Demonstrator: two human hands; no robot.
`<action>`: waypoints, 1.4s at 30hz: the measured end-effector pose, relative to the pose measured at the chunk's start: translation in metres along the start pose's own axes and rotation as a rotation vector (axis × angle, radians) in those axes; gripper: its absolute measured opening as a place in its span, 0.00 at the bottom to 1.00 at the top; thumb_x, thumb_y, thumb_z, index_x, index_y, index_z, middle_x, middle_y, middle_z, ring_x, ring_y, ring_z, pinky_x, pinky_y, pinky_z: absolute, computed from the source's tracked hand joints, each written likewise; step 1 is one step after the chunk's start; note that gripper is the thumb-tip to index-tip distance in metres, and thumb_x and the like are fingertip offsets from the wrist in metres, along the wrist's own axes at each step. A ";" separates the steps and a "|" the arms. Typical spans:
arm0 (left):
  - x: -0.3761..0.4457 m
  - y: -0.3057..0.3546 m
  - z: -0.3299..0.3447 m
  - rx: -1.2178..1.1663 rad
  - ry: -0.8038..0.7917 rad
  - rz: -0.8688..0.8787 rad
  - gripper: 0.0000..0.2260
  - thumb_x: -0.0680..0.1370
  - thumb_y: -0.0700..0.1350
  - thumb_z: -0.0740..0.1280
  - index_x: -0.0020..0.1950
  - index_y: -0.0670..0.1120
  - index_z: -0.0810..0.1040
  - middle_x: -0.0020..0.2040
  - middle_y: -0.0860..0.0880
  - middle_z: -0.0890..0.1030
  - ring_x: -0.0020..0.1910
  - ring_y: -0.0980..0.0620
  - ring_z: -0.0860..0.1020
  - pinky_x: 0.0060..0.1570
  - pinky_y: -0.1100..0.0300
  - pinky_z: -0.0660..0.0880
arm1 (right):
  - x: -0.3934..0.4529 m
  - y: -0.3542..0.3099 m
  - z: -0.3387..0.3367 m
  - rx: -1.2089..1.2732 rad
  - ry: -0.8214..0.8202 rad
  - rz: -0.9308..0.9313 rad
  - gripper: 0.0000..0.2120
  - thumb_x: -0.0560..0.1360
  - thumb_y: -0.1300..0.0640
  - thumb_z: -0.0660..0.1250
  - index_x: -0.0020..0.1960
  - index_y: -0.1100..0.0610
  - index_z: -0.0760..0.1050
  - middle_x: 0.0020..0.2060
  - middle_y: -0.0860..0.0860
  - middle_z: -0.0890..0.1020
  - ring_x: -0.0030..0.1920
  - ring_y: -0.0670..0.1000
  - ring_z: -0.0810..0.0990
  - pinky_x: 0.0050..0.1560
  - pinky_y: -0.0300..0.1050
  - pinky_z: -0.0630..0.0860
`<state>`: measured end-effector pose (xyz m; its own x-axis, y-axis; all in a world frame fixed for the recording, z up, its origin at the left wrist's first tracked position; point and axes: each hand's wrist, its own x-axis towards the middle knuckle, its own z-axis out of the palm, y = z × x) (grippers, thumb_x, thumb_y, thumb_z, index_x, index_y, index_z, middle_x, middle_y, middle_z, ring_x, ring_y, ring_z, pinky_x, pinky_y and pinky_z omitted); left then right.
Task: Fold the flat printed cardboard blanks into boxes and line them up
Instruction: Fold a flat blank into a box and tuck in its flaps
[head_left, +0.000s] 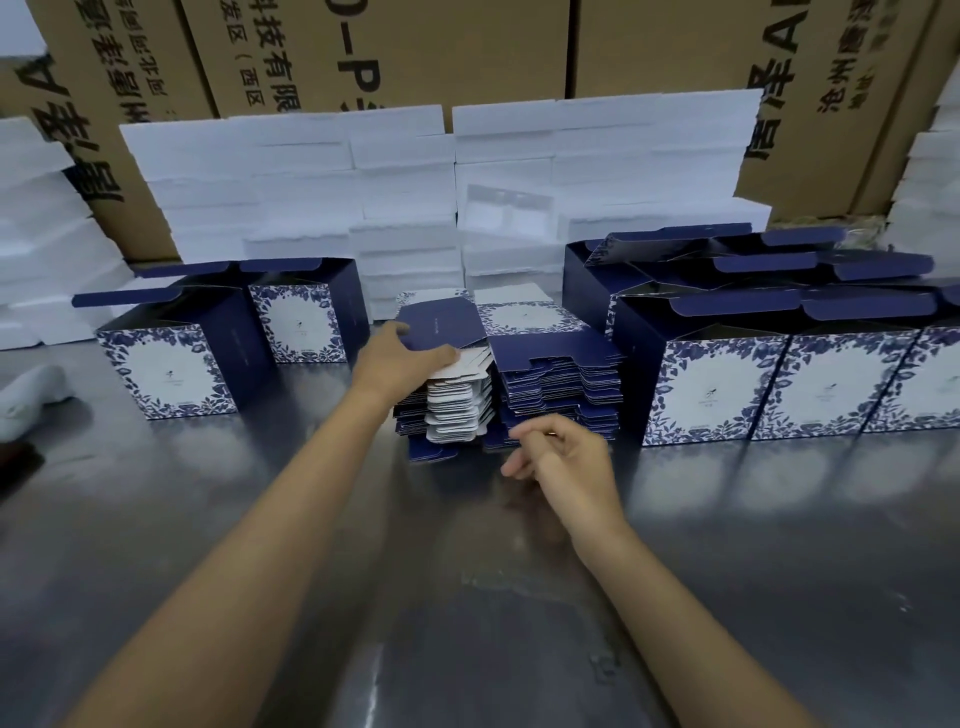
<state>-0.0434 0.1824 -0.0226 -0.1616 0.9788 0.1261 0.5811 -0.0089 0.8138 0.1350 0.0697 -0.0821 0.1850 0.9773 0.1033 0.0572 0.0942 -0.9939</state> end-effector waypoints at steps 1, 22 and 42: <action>-0.004 -0.001 -0.002 -0.022 0.023 0.013 0.35 0.71 0.57 0.77 0.74 0.45 0.69 0.72 0.48 0.72 0.67 0.49 0.72 0.58 0.57 0.69 | -0.002 0.001 -0.003 0.017 0.022 -0.005 0.11 0.80 0.68 0.62 0.45 0.59 0.81 0.29 0.53 0.83 0.30 0.43 0.79 0.35 0.32 0.74; -0.105 0.040 -0.048 -0.249 0.138 0.386 0.43 0.67 0.53 0.80 0.77 0.61 0.60 0.59 0.75 0.70 0.55 0.80 0.70 0.57 0.65 0.71 | 0.008 -0.068 -0.044 0.070 -0.030 0.246 0.16 0.79 0.42 0.65 0.53 0.55 0.77 0.43 0.54 0.84 0.40 0.54 0.83 0.46 0.47 0.82; -0.090 0.007 -0.046 -0.224 -0.059 0.056 0.32 0.77 0.50 0.74 0.76 0.45 0.65 0.68 0.46 0.76 0.64 0.49 0.76 0.67 0.53 0.71 | 0.023 -0.060 -0.080 0.318 -0.360 0.316 0.16 0.72 0.56 0.75 0.59 0.56 0.83 0.55 0.54 0.87 0.52 0.55 0.87 0.43 0.48 0.84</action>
<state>-0.0615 0.0846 -0.0020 -0.0827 0.9857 0.1467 0.3957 -0.1026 0.9126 0.2141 0.0714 -0.0170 -0.2035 0.9651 -0.1649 -0.2548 -0.2149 -0.9428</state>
